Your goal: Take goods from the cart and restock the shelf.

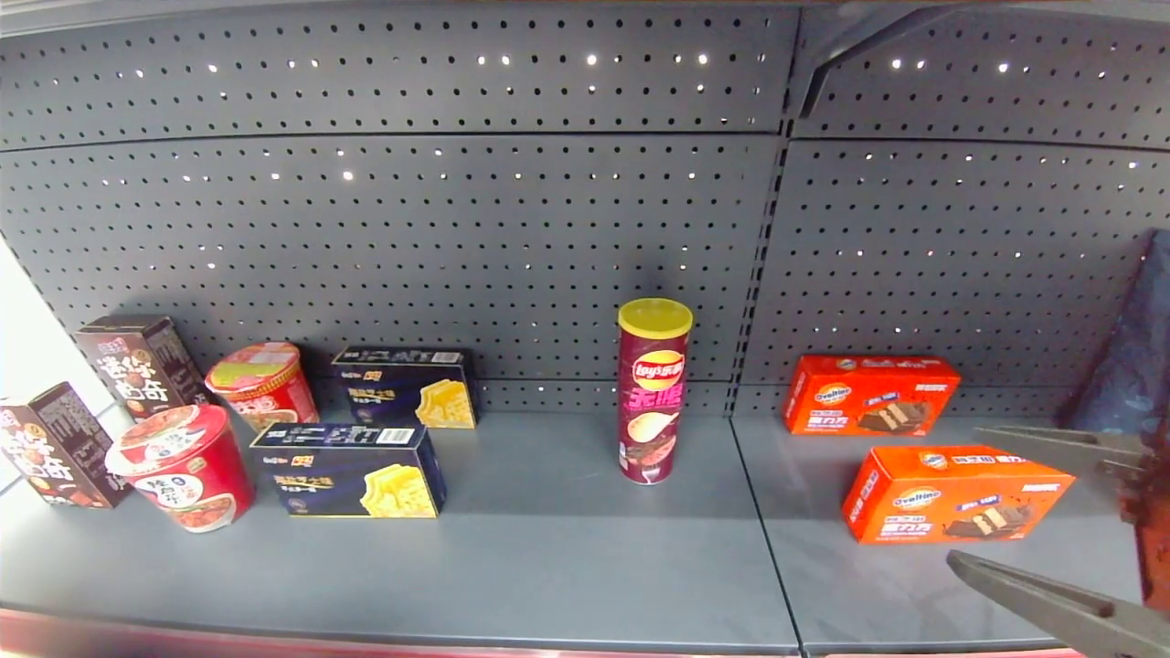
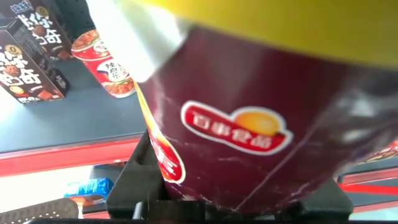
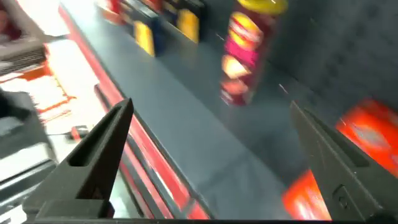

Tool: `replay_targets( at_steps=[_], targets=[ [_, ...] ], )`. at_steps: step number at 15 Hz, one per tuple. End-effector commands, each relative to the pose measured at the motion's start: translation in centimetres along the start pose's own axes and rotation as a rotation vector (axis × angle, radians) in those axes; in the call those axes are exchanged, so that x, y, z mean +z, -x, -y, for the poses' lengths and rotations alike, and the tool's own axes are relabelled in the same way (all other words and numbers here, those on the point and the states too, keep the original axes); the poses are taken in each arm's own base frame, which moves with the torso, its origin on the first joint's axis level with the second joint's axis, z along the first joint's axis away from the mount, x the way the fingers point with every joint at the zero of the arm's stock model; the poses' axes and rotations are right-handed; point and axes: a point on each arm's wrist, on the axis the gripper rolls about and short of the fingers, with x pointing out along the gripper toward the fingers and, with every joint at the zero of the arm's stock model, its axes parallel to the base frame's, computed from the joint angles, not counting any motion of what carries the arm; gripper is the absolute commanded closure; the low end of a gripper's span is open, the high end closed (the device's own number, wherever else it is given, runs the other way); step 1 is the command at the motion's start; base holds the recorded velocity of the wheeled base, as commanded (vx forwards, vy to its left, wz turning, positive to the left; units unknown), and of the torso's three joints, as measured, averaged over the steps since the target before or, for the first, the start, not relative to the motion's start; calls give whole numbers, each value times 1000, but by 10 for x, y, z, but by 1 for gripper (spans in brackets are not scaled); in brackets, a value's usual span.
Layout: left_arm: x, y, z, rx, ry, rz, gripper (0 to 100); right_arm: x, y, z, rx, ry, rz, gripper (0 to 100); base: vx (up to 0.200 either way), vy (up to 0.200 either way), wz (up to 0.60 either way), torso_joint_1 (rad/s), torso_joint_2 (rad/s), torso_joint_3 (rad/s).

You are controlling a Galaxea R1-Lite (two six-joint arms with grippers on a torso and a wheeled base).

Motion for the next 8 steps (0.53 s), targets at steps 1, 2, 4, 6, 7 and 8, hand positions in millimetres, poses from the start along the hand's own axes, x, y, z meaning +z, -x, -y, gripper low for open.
replay_targets(
  at_steps=[1, 2, 4, 6, 7, 8],
  targets=[
    [0, 1, 0, -4, 0, 2, 100, -6, -48, 20, 130, -29, -32, 0, 0, 0, 0, 0, 0, 0],
    [0, 2, 0, -6, -1, 7, 100, -3, -59, 25, 164, -32, -30, 0, 0, 0, 0, 0, 0, 0],
    [-2, 4, 1, -27, -1, 19, 100, 5, -78, 34, 203, -34, -22, 0, 0, 0, 0, 0, 0, 0],
    [-7, 6, 2, -62, -2, 26, 100, 13, -102, 53, 249, -47, -21, 0, 0, 0, 0, 0, 0, 0],
    [-11, 7, 3, -79, -1, 30, 100, 16, -115, 63, 249, -57, -35, 0, 0, 0, 0, 0, 0, 0],
    [-14, 8, 3, -100, -2, 37, 100, 19, -128, 70, 252, -65, -46, 0, 0, 0, 0, 0, 0, 0]
  ],
)
